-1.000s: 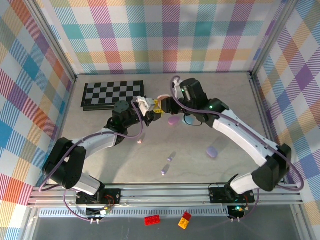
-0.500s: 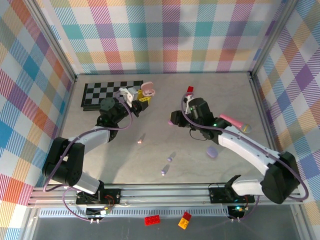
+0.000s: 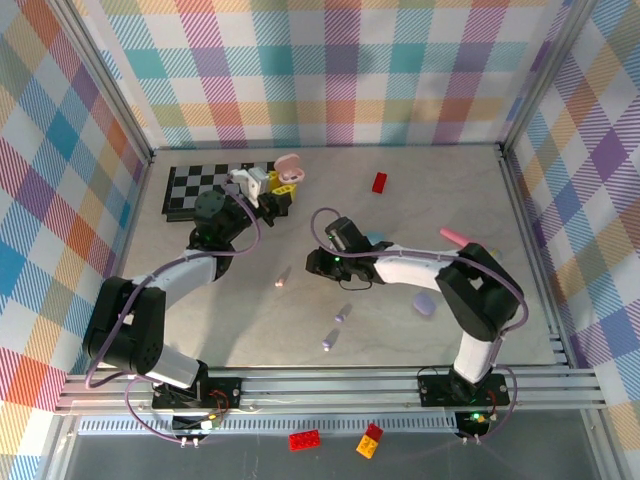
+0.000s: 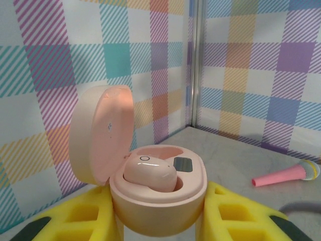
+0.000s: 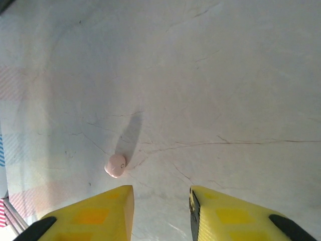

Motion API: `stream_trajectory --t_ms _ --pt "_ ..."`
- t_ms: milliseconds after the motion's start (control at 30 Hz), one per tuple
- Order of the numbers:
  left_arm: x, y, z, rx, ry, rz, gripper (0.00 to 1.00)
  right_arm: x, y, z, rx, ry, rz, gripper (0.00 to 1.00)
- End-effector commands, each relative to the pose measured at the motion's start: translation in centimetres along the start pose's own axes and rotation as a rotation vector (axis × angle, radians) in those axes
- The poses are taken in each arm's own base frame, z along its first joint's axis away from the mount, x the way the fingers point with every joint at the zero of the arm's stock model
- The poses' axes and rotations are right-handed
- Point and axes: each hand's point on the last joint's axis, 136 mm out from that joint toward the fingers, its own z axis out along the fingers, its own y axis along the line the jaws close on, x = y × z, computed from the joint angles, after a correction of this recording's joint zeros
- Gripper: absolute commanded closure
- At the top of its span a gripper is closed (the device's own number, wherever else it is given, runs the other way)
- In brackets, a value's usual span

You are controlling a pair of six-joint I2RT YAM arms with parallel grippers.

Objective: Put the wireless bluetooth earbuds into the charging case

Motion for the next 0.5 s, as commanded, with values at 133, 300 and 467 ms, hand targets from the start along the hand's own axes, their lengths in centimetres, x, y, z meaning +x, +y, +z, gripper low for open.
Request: stream_trajectory --t_ms 133,300,467 --pt "-4.9 1.2 -0.4 -0.02 -0.094 0.045 0.69 1.3 3.5 2.9 -0.069 0.081 0.076 0.68" --pt "-5.3 1.4 -0.5 -0.026 -0.096 0.052 0.68 2.3 4.0 4.4 -0.053 0.128 0.079 0.69" --pt "-5.1 1.5 -0.3 -0.022 -0.093 0.05 0.68 2.4 3.9 5.2 -0.042 0.144 0.09 0.72"
